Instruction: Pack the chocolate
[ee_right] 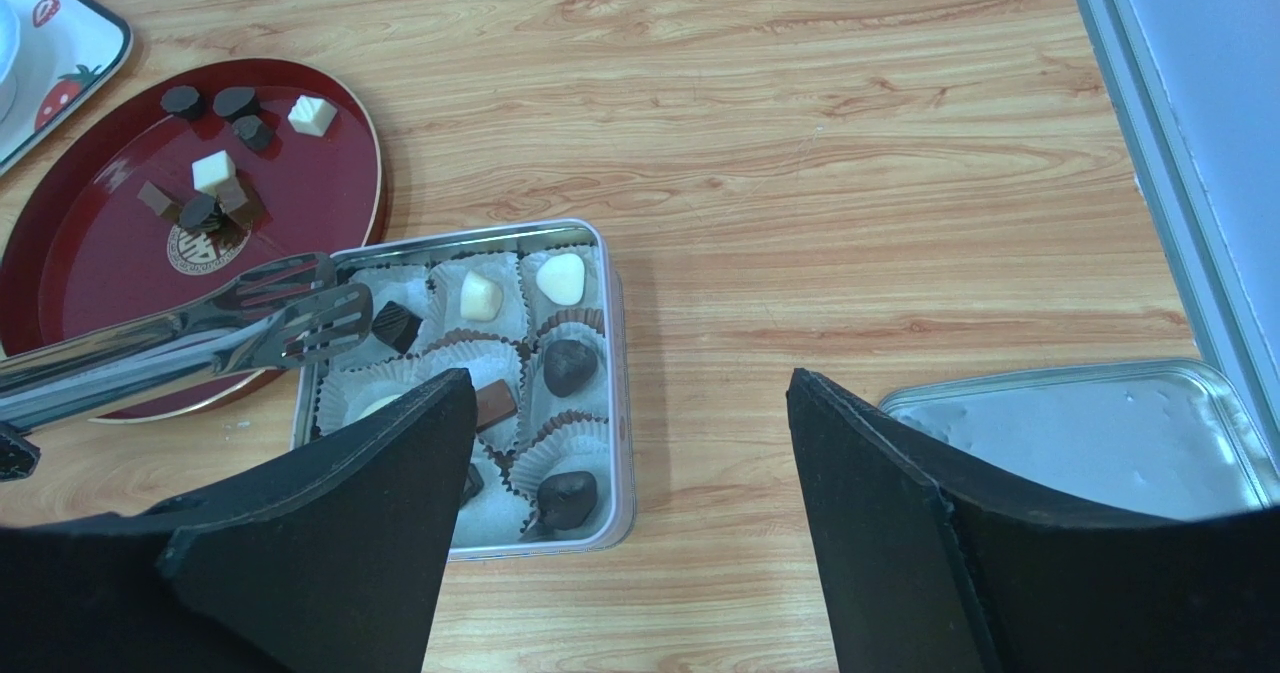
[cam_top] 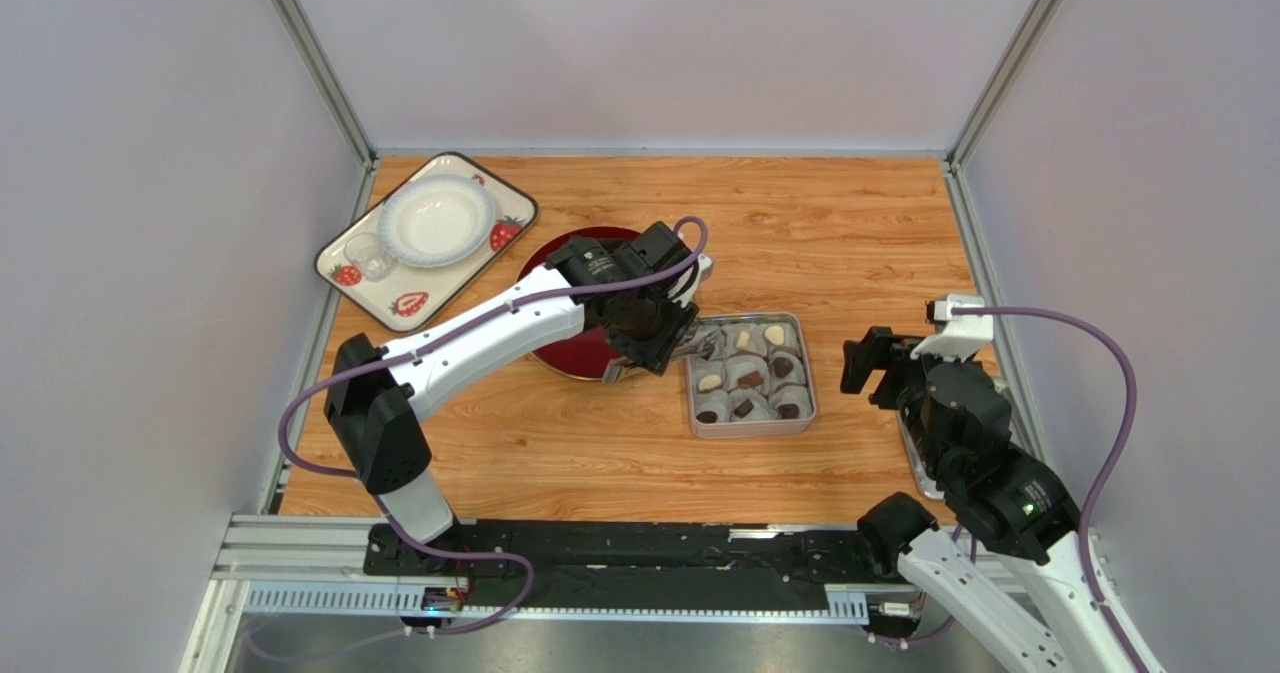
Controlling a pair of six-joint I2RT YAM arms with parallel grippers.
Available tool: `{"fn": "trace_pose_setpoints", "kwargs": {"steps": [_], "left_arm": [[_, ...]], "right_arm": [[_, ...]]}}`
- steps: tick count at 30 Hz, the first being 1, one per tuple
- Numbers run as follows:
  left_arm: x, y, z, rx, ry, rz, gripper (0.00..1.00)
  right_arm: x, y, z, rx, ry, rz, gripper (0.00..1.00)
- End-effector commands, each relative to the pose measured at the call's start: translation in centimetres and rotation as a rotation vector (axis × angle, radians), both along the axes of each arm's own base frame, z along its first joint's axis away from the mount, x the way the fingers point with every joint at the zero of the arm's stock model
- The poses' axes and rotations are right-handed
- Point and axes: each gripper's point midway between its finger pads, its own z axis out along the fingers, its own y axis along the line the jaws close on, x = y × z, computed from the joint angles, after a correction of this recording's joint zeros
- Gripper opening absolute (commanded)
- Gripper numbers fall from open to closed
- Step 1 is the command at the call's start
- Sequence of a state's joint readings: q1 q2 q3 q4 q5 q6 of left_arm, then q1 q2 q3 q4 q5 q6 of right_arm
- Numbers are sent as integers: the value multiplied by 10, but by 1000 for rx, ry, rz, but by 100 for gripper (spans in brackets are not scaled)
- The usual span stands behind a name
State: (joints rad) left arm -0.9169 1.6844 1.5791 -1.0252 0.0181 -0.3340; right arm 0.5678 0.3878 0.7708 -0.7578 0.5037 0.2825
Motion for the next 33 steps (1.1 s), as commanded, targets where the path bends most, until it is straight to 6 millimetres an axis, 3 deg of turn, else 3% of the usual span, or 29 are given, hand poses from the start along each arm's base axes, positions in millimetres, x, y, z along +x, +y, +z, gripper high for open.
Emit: {"fn": "trace_pose_setpoints", "kwargs": {"steps": [1, 11, 17, 27, 31, 33], "left_arm": [[7, -14, 25, -78, -67, -20, 48], [30, 12, 76, -142, -290, 78, 36], [48, 42, 88, -202, -375, 165, 33], [65, 100, 69, -188, -448, 303, 33], [70, 136, 67, -203, -496, 431, 33], [70, 148, 56, -198, -498, 480, 33]], "right_arm": [[5, -1, 6, -7, -25, -9, 80], [9, 1, 4, -26, -29, -3, 77], [10, 1, 2, -14, -22, -18, 77], [23, -1, -6, -68, 46, -74, 78], [30, 2, -8, -88, 70, -82, 78], [34, 6, -9, -86, 74, -76, 78]]}}
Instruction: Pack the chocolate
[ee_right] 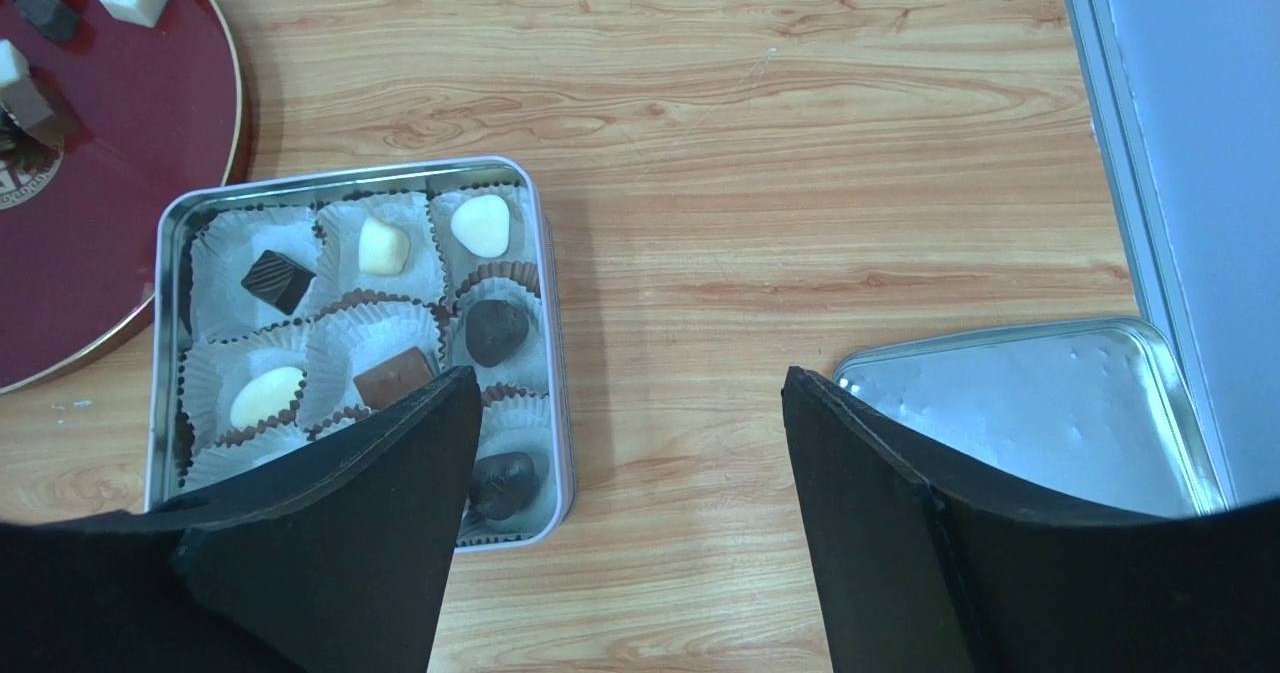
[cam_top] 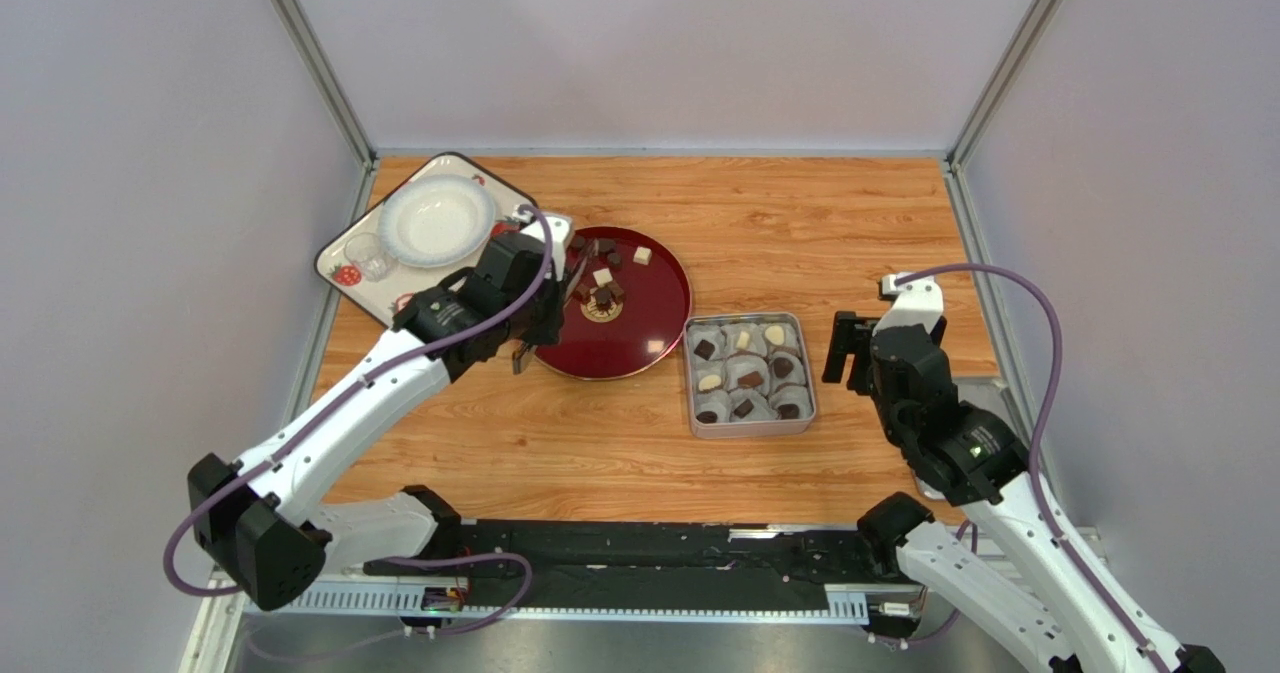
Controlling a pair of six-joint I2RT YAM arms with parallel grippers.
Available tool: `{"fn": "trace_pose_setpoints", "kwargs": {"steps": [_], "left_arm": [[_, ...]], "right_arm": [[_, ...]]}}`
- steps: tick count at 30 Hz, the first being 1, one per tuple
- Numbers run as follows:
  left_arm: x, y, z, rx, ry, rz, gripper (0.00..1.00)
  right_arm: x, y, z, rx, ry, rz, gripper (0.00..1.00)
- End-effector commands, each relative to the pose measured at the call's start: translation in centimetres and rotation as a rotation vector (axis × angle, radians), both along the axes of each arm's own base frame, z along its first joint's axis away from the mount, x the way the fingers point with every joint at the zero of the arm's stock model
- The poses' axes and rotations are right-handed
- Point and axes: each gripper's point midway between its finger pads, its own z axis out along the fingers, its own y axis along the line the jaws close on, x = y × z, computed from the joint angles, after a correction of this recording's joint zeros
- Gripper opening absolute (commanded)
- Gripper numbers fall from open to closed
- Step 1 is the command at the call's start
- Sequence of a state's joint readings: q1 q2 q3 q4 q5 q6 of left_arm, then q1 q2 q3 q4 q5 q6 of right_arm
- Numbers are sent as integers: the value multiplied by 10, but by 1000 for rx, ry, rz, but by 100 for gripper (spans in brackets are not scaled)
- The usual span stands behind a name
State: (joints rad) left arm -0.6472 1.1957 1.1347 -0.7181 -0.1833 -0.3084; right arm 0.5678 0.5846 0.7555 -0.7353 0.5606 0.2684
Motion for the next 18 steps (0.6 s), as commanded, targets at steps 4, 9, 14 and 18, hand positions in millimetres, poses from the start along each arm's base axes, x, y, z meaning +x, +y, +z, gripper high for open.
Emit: {"fn": "trace_pose_setpoints", "kwargs": {"steps": [4, 9, 14, 18], "left_arm": [[15, 56, 16, -78, -151, 238, 33], [7, 99, -15, -133, -96, 432, 34], [-6, 125, -55, -177, -31, 583, 34], [-9, 121, -76, -240, -3, 621, 35]], "right_arm": [[15, 12, 23, 80, -74, -5, 78], [17, 22, 22, 123, -80, 25, 78], [16, 26, 27, 150, -108, 55, 78], [13, 26, 30, 162, -132, 67, 78]]}}
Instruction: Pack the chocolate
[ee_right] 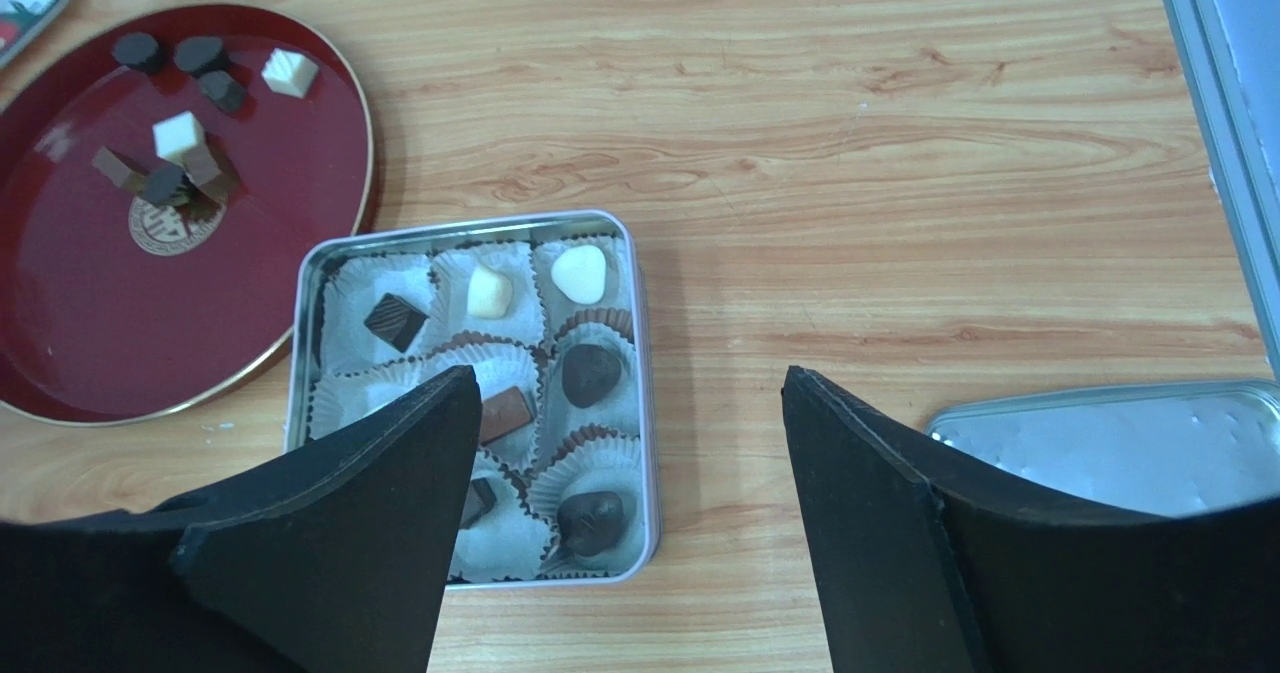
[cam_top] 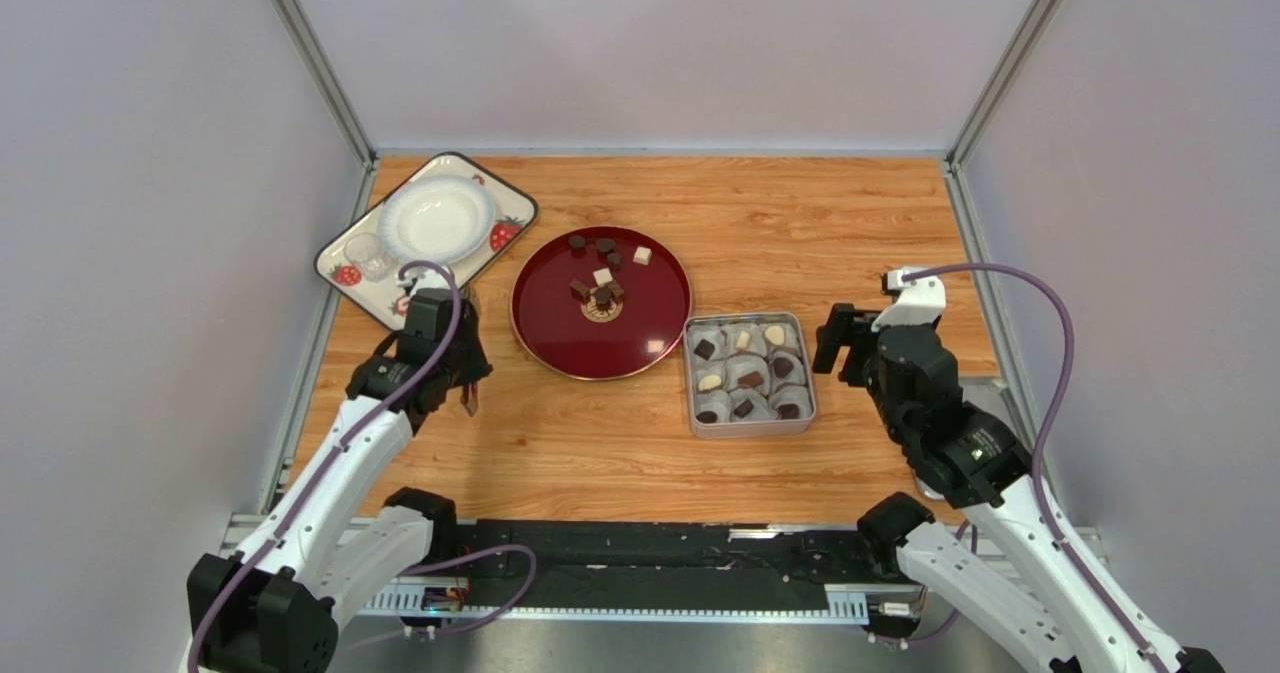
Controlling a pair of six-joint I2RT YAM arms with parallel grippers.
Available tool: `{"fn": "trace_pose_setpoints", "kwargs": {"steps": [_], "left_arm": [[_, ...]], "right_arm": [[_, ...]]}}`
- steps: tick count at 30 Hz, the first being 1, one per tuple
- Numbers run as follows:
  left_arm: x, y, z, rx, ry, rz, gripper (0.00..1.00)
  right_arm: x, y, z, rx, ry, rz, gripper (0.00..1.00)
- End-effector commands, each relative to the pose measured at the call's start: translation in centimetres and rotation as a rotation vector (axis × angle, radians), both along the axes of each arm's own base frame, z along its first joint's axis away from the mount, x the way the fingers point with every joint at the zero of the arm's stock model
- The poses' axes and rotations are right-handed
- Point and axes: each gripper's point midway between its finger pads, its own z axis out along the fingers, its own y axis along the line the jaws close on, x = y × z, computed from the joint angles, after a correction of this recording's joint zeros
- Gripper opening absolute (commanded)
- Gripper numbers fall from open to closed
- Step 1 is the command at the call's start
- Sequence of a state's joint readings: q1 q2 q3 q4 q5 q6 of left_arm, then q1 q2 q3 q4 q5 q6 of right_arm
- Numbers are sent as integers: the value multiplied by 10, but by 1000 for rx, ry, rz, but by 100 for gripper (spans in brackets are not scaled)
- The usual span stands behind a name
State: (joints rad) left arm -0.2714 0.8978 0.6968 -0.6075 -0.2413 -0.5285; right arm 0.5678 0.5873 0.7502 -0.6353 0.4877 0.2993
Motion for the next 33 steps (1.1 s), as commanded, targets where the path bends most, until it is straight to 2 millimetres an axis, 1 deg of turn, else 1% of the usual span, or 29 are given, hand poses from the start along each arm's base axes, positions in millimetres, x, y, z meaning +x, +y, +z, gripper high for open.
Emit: {"fn": "trace_pose_setpoints", "kwargs": {"steps": [1, 2, 3, 4, 5, 7, 8, 10, 12, 15, 18, 21, 23, 24, 26, 27, 29, 30, 33], "left_arm": [[12, -11, -2, -123, -78, 61, 35], [10, -10, -11, -122, -62, 66, 36], [9, -10, -16, -127, -56, 75, 37], [12, -11, -18, -132, -64, 80, 38], [10, -11, -25, -134, -51, 88, 38], [11, -13, -31, -155, -48, 96, 39], [8, -14, -38, -161, -31, 100, 40], [8, -18, -44, -185, -19, 97, 40], [4, -20, -54, -198, 11, 104, 40], [1, -24, -63, -216, 44, 103, 42], [-1, -25, -65, -221, 56, 100, 44], [-5, -27, -65, -231, 67, 96, 51], [-8, -27, -66, -234, 77, 100, 54], [-10, -26, -67, -232, 84, 101, 55], [-12, -26, -65, -238, 76, 101, 57], [-14, -25, -65, -237, 75, 104, 57], [-15, -24, -64, -238, 62, 105, 61], [-16, -23, -64, -237, 62, 110, 61], [-18, -21, -68, -230, 70, 117, 61]], "right_arm": [[3, 5, 18, 56, -77, 15, 78], [2, 4, 21, 64, -93, 16, 78], [1, 4, 20, 64, -95, 18, 78], [1, 3, 21, 66, -100, 17, 78], [0, 3, 23, 72, -109, 19, 78], [-1, 3, 22, 72, -112, 21, 78], [-2, 2, 24, 76, -121, 21, 78], [-2, 1, 23, 71, -122, 20, 78], [-3, 0, 22, 73, -120, 12, 78], [-4, 2, 21, 79, -112, 25, 78], [-5, 4, 19, 86, -91, 27, 78], [-4, 6, 14, 93, -60, 21, 78], [-4, 8, 8, 89, -29, 19, 78], [-3, 8, 9, 93, -22, 16, 78], [-3, 12, 2, 88, 19, 22, 78], [-3, 13, 2, 90, 29, 23, 79], [-3, 16, -5, 87, 70, 25, 79], [-2, 17, -4, 89, 76, 25, 79], [-2, 19, -12, 80, 126, 17, 79]]}}
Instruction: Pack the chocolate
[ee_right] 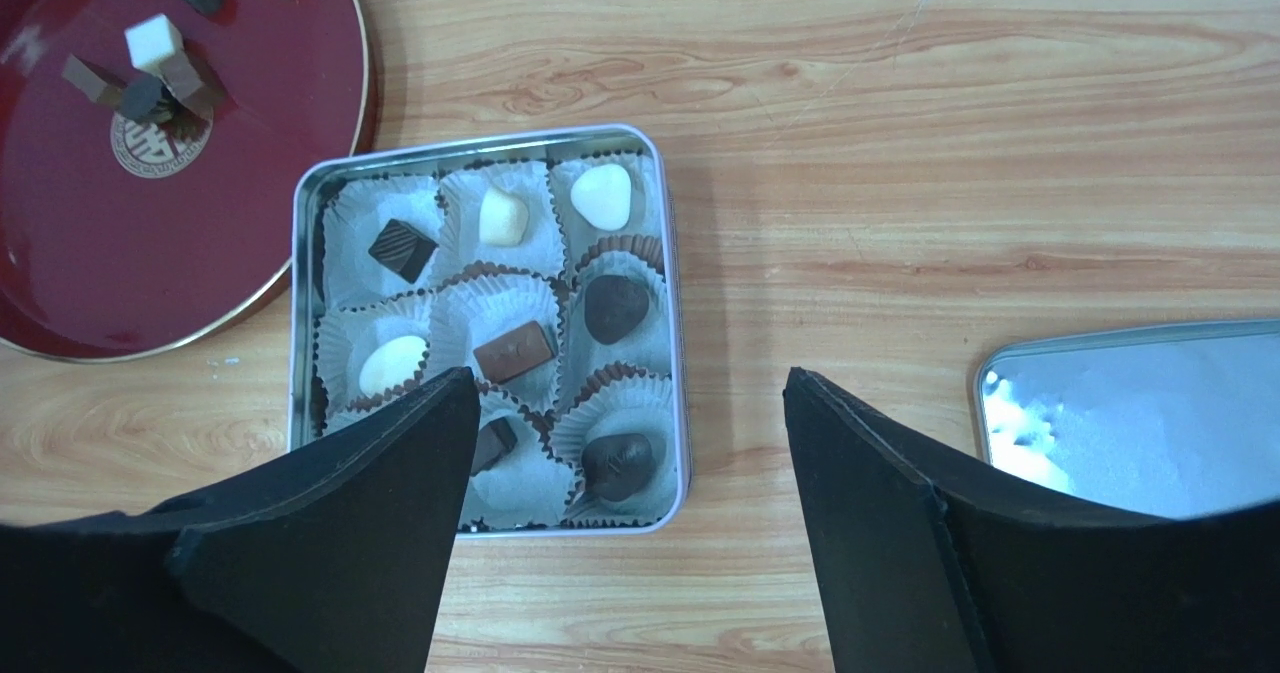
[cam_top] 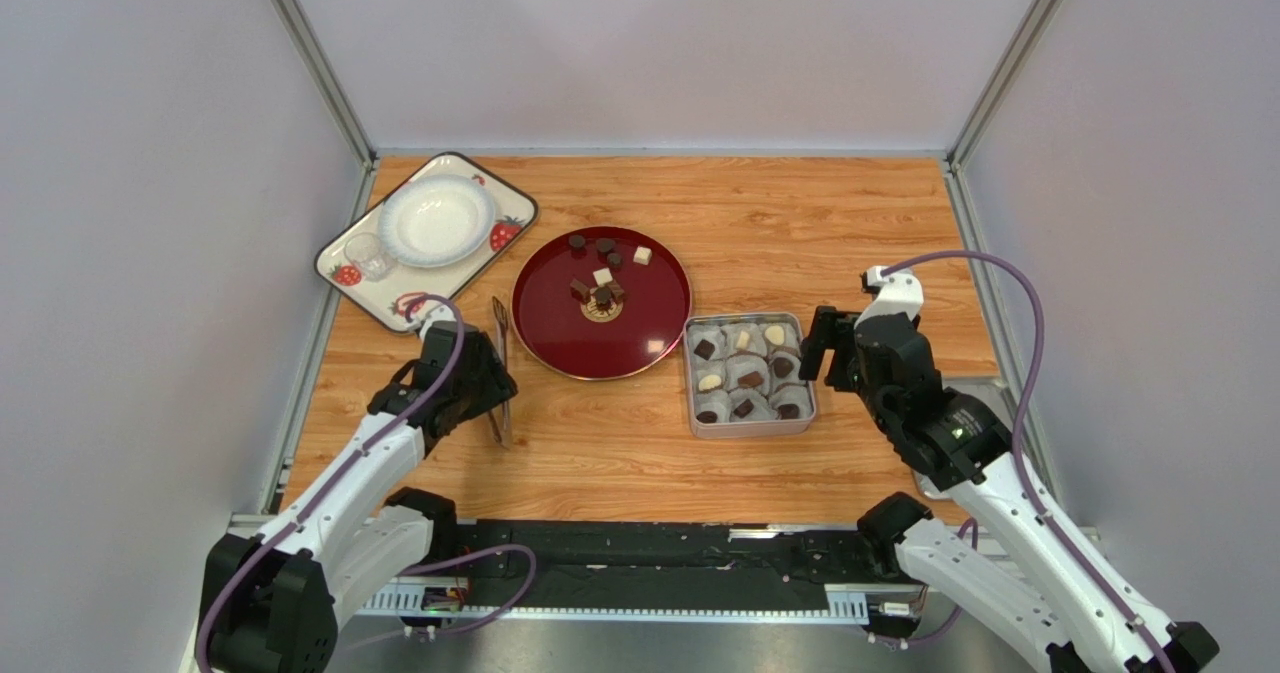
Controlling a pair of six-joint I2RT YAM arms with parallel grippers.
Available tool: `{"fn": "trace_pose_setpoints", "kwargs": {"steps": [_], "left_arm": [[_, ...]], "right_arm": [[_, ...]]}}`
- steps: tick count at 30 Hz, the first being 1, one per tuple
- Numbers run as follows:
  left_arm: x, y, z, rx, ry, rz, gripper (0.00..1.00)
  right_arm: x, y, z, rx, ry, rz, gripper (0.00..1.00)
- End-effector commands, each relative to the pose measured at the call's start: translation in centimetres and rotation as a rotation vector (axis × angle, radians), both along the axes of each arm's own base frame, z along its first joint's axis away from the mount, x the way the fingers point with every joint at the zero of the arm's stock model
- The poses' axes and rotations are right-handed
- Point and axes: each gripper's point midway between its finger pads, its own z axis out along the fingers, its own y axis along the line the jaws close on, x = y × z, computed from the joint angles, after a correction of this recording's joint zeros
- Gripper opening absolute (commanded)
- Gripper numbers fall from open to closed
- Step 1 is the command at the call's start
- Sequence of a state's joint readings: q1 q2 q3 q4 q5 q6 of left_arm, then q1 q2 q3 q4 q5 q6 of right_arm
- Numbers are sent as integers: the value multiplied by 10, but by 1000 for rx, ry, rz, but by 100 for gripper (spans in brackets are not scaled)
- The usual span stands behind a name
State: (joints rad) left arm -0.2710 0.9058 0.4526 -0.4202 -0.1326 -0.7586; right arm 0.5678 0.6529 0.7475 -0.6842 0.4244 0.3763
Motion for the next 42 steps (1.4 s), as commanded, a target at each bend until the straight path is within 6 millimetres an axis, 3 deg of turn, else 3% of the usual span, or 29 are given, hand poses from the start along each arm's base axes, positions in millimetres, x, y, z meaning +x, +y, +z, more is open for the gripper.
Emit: {"fn": "trace_pose_setpoints", "kwargs": {"steps": [1, 8, 14, 17, 20, 26, 28, 31, 37, 42], "left_arm": [[0, 3, 0, -10, -5, 33, 63], [-8, 15, -10, 72, 102, 61, 68], [-11, 25, 7, 138, 146, 62, 69], [-8, 24, 30, 128, 93, 52, 69], [-5, 31, 67, 153, -6, 55, 69], [-5, 54, 159, 241, -285, 52, 69], [-14, 65, 178, 267, -362, 87, 81], [-22, 70, 203, 274, -496, 80, 84], [-28, 63, 219, 248, -682, 20, 94], [-23, 44, 210, 219, -732, -79, 96]], "right_arm": [[0, 5, 12, 44, 24, -10, 79], [0, 7, 7, 33, 73, -17, 79], [3, 7, 3, 5, 87, -18, 79], [5, 5, 0, -17, 110, -33, 79], [7, -5, -7, -48, 161, -72, 81], [12, -32, -28, -24, 332, -192, 80], [11, -44, -36, 5, 393, -248, 80], [11, -61, -55, 51, 492, -345, 80], [11, -98, -88, 174, 605, -532, 80], [16, -121, -110, 178, 652, -605, 76]]}}
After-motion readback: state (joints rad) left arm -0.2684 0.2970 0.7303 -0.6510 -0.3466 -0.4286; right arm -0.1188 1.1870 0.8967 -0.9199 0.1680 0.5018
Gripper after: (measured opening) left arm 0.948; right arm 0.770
